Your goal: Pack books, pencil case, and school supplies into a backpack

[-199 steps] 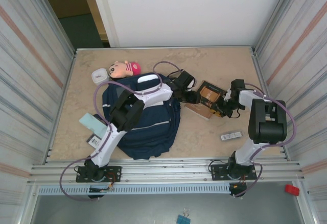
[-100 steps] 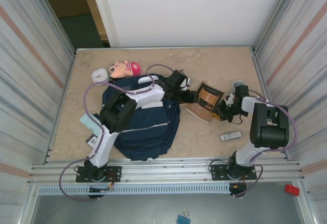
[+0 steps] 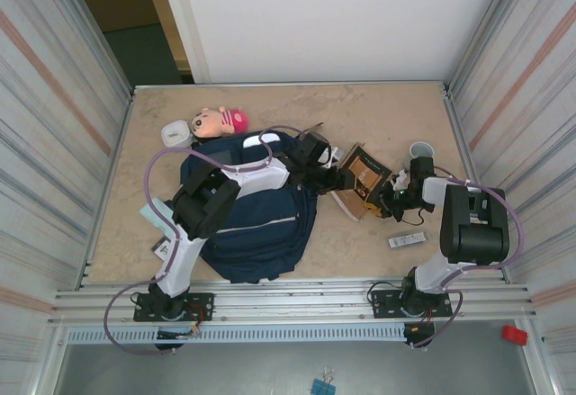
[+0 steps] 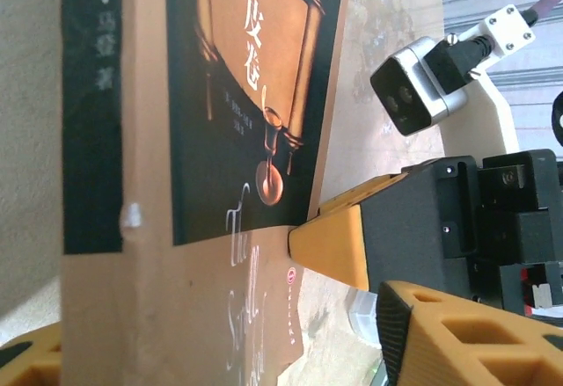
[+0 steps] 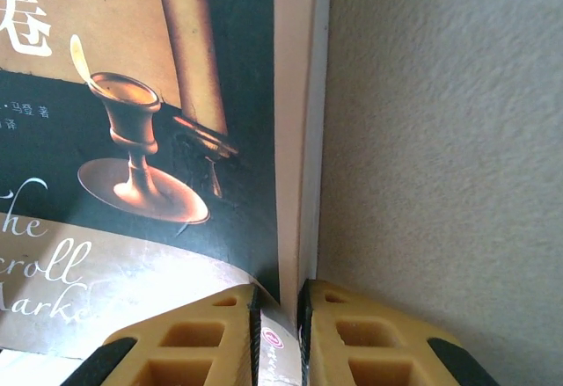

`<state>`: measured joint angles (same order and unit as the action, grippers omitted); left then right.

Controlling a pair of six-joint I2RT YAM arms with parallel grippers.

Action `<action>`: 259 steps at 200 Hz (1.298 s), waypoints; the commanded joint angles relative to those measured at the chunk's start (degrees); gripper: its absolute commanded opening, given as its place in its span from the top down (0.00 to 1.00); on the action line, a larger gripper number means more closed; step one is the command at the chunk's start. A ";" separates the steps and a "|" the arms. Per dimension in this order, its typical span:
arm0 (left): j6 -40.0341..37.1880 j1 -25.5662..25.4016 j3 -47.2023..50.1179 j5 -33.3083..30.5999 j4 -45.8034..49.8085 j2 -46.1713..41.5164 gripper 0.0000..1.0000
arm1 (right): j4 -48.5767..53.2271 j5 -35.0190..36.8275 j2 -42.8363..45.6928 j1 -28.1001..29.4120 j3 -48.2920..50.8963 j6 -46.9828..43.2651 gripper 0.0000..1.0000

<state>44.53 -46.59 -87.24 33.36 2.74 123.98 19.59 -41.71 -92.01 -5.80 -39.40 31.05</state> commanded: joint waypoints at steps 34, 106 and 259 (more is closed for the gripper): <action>-5.24 -1.27 1.25 -9.79 2.38 -7.09 0.92 | 0.59 0.43 8.35 -0.14 0.22 0.95 0.55; -7.56 -1.45 20.40 -9.93 -29.54 -27.93 1.00 | -3.10 1.87 38.15 -1.40 -0.86 0.49 0.01; -4.17 -2.56 27.04 -4.37 -38.71 -44.51 1.00 | -38.82 -19.34 47.76 11.02 -4.72 25.60 0.00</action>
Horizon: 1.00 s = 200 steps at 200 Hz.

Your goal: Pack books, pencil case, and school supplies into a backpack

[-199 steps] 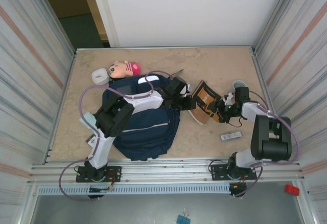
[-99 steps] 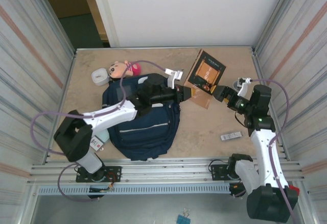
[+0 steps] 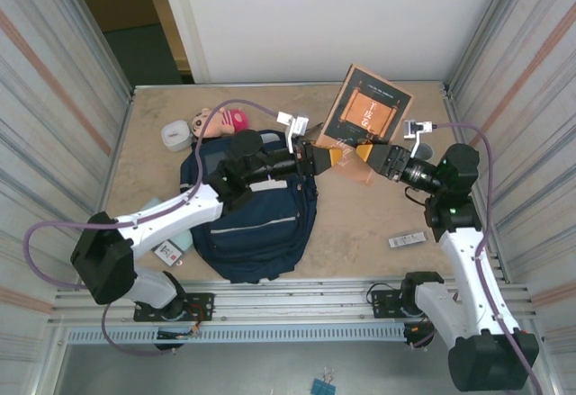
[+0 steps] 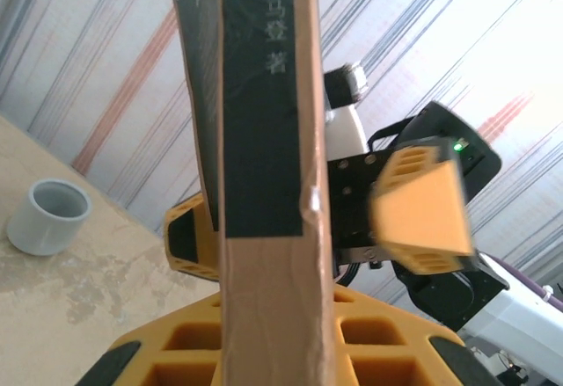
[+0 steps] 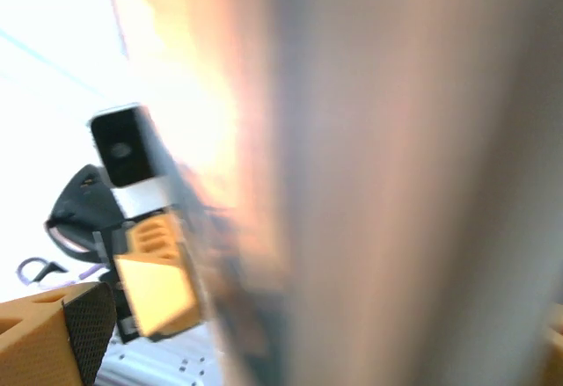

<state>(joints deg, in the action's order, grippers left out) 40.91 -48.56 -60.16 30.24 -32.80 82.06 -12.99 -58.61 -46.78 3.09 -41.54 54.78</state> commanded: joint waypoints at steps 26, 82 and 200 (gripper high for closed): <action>-3.58 -0.55 2.71 -7.84 0.91 -5.29 1.00 | -4.55 0.32 5.93 2.22 -2.09 0.53 0.18; -5.84 -0.65 3.14 -6.91 3.44 -5.84 0.96 | -3.47 6.37 5.26 3.27 -3.14 -1.29 0.45; -51.78 -0.84 0.36 -20.21 47.85 -21.40 0.08 | 42.15 22.35 6.63 12.37 -8.84 -71.91 1.00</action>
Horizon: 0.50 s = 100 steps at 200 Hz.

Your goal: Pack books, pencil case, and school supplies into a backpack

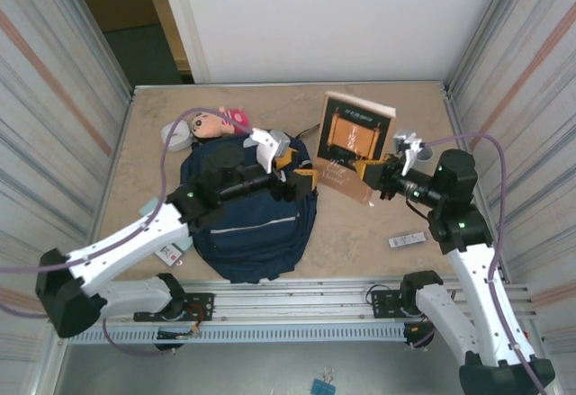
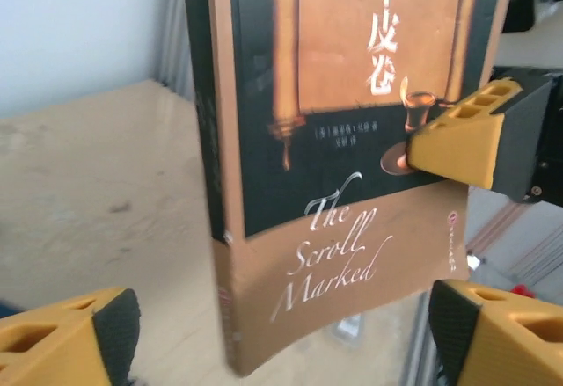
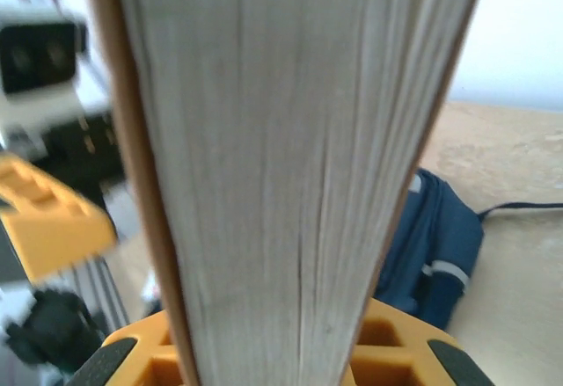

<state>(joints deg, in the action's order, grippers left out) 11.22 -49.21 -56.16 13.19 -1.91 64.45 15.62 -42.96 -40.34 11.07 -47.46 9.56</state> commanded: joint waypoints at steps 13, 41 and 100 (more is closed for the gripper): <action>-30.82 -0.26 -4.84 -0.59 22.50 -5.09 0.05 | 17.09 11.47 -0.62 8.27 -3.14 -34.19 1.00; -41.21 -0.33 -6.28 -0.36 30.19 -6.04 0.01 | 20.83 19.10 -2.58 16.27 -2.80 -45.84 1.00; -44.39 -0.43 -7.18 1.55 32.28 -1.22 0.02 | 23.53 17.51 -9.28 23.69 -5.41 -53.16 1.00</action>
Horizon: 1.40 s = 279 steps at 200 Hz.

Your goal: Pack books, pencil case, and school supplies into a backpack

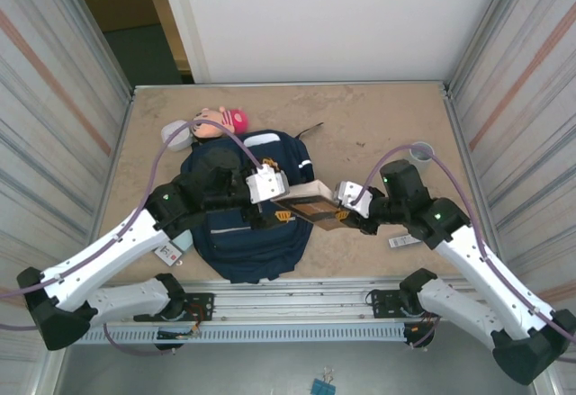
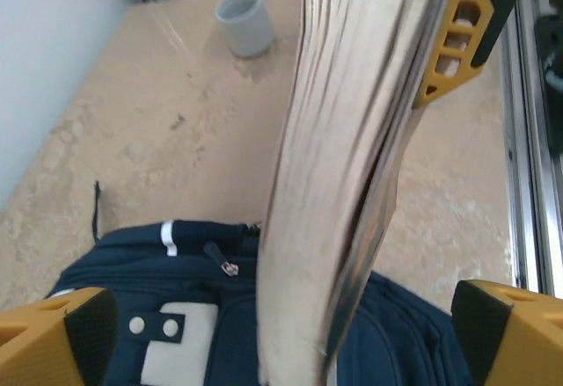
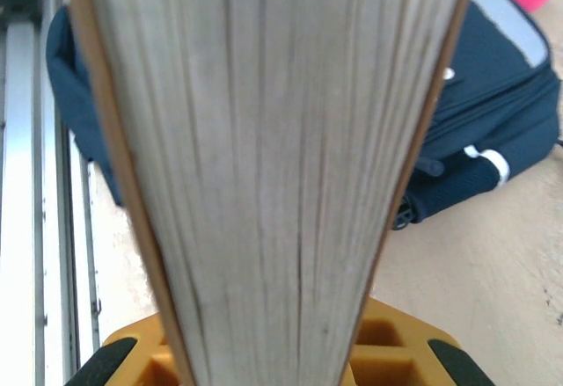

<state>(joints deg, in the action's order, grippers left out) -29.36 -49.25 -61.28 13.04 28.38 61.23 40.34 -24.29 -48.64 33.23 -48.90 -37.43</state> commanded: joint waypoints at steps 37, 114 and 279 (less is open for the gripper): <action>-2.98 -0.41 -2.20 5.95 0.00 5.81 0.27 | -2.92 -5.05 -3.30 1.75 -5.38 -5.67 1.00; 12.60 12.13 6.98 32.55 -19.92 -4.14 1.00 | -26.98 -33.02 6.27 -27.90 6.57 27.34 0.25; 18.77 16.89 9.66 20.65 -21.18 -6.24 0.25 | -67.84 -32.34 3.98 -29.87 12.17 70.38 1.00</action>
<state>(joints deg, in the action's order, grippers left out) -2.04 -32.73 -50.74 44.23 -4.71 58.43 -23.03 -65.06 -48.12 8.93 -35.46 27.07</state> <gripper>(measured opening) 0.635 0.157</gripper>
